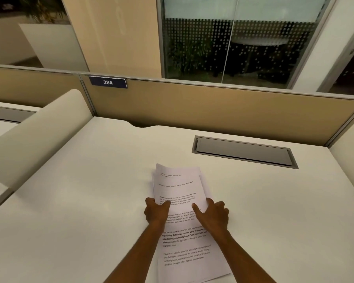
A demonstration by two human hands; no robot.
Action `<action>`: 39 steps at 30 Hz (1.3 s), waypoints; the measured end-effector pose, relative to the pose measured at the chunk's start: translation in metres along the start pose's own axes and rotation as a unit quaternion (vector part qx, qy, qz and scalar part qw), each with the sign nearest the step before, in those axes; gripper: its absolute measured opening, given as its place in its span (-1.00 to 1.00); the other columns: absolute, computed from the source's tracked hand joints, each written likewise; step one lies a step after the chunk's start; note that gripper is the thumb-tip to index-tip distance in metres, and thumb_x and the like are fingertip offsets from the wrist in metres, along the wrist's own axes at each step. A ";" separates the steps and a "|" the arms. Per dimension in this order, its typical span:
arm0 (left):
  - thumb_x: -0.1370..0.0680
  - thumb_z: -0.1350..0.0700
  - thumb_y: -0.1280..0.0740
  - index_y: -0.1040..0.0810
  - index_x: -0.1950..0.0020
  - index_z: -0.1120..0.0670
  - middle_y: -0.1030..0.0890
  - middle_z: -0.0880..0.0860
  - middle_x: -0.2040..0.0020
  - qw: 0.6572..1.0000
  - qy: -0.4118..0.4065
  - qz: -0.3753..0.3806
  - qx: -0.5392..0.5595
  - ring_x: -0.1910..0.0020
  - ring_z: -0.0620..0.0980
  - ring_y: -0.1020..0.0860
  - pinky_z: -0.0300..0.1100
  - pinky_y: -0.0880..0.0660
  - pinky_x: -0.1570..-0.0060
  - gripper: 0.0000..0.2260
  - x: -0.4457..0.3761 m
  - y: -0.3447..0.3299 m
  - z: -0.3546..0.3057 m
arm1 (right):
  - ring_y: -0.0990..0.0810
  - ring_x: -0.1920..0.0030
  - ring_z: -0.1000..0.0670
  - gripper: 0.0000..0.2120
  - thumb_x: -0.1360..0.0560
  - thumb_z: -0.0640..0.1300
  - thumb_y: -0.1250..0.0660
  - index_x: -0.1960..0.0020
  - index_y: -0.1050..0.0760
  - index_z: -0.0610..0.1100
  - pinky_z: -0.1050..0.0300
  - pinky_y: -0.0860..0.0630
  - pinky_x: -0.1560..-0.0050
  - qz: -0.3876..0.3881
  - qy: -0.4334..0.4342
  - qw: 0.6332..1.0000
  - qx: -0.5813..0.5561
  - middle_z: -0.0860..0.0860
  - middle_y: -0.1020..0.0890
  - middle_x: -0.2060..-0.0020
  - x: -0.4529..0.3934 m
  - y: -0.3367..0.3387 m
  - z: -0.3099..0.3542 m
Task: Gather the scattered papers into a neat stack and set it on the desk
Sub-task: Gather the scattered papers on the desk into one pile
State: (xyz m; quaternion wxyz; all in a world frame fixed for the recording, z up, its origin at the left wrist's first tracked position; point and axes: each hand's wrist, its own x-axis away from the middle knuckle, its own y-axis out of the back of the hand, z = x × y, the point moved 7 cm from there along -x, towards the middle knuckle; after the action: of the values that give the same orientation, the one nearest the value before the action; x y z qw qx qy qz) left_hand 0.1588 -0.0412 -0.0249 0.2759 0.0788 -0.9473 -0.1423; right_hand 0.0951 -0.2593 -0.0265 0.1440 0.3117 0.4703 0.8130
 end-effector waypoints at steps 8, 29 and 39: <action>-0.35 0.07 -0.56 -0.34 -0.18 0.16 -0.62 0.20 -0.01 0.993 0.056 0.090 0.052 0.15 0.20 -0.67 0.08 -0.66 0.20 -0.45 -0.007 -0.004 0.007 | -0.51 -0.29 -0.14 -0.22 -0.43 0.41 -0.16 -0.44 -0.32 -0.12 -0.03 -0.45 -0.26 0.005 -0.047 0.991 -0.122 -0.10 -0.51 -0.30 -0.004 0.000 -0.003; -0.49 0.34 -0.33 -0.46 -0.20 0.19 -0.61 0.21 -0.14 0.992 -0.074 0.082 -0.056 -0.04 0.23 -0.62 0.13 -0.62 -0.04 -0.71 -0.025 0.000 -0.014 | -0.63 -0.06 -0.04 -0.70 -0.47 -0.05 -0.40 -0.14 -0.56 -0.17 0.23 -0.43 0.08 -0.032 -0.025 0.986 -0.159 -0.03 -0.67 -0.06 -0.003 -0.005 -0.012; -0.51 0.28 -0.40 -0.47 -0.24 0.09 -0.65 0.14 -0.13 0.965 -0.161 0.203 0.040 0.09 0.17 -0.70 0.11 -0.67 0.14 -0.67 -0.016 -0.006 -0.052 | -0.57 -0.04 0.00 -0.56 -0.38 -0.04 -0.53 -0.20 -0.52 -0.11 0.15 -0.53 -0.02 -0.045 -0.025 0.932 -0.359 -0.04 -0.57 -0.13 -0.014 0.015 -0.036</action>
State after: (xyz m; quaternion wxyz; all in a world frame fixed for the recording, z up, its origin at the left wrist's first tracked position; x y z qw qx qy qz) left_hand 0.2011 -0.0551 0.0066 0.1390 -0.1277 -0.9804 -0.0561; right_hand 0.0831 -0.2987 -0.0324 0.2944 0.2374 0.1570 0.9123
